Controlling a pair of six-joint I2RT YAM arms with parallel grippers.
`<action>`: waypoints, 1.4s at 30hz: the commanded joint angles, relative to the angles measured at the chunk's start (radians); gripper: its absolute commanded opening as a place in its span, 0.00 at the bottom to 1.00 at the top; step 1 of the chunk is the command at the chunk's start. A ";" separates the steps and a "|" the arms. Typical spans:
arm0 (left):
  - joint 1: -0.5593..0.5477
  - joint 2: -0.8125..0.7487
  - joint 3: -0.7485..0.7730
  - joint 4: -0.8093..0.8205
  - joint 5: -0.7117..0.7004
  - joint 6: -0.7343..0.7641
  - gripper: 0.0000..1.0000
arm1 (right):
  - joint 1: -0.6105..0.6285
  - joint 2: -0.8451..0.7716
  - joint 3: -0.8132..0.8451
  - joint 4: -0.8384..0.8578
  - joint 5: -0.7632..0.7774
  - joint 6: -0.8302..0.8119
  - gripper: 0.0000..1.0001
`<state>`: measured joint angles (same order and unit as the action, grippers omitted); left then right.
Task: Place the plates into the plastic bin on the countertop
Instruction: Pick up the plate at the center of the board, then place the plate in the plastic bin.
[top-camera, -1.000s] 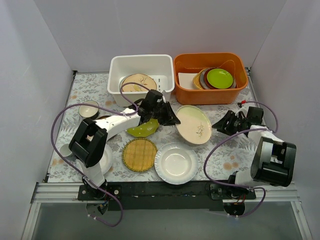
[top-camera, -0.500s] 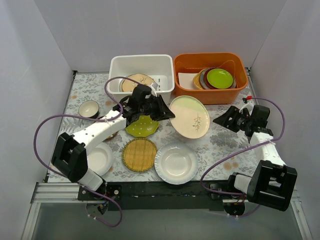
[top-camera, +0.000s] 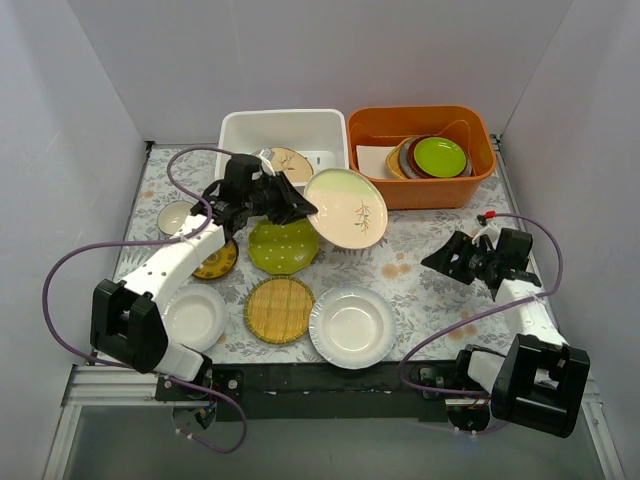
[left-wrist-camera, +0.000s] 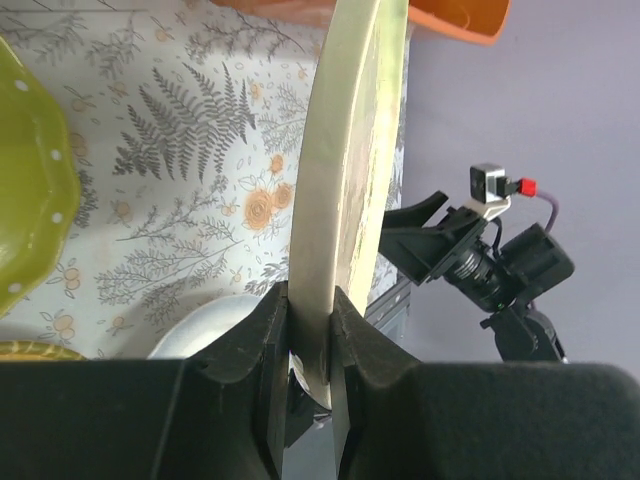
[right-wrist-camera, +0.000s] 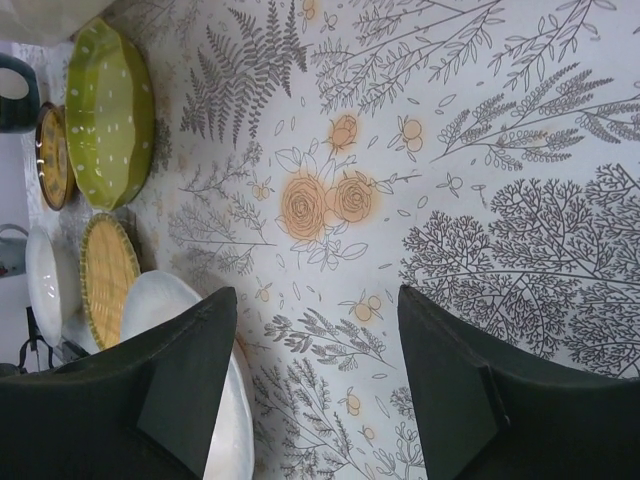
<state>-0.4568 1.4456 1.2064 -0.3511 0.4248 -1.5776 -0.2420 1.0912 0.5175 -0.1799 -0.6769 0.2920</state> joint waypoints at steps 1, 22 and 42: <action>0.085 -0.083 0.090 0.097 0.124 -0.022 0.00 | 0.000 -0.037 -0.019 -0.033 0.010 -0.050 0.73; 0.432 0.206 0.357 0.087 0.239 0.013 0.00 | 0.000 -0.053 -0.082 -0.056 -0.003 -0.057 0.73; 0.521 0.433 0.496 0.162 0.276 -0.032 0.00 | 0.000 -0.025 -0.086 -0.041 -0.021 -0.063 0.74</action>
<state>0.0620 1.8805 1.6180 -0.2939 0.6147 -1.5837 -0.2420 1.0668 0.4408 -0.2379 -0.6777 0.2394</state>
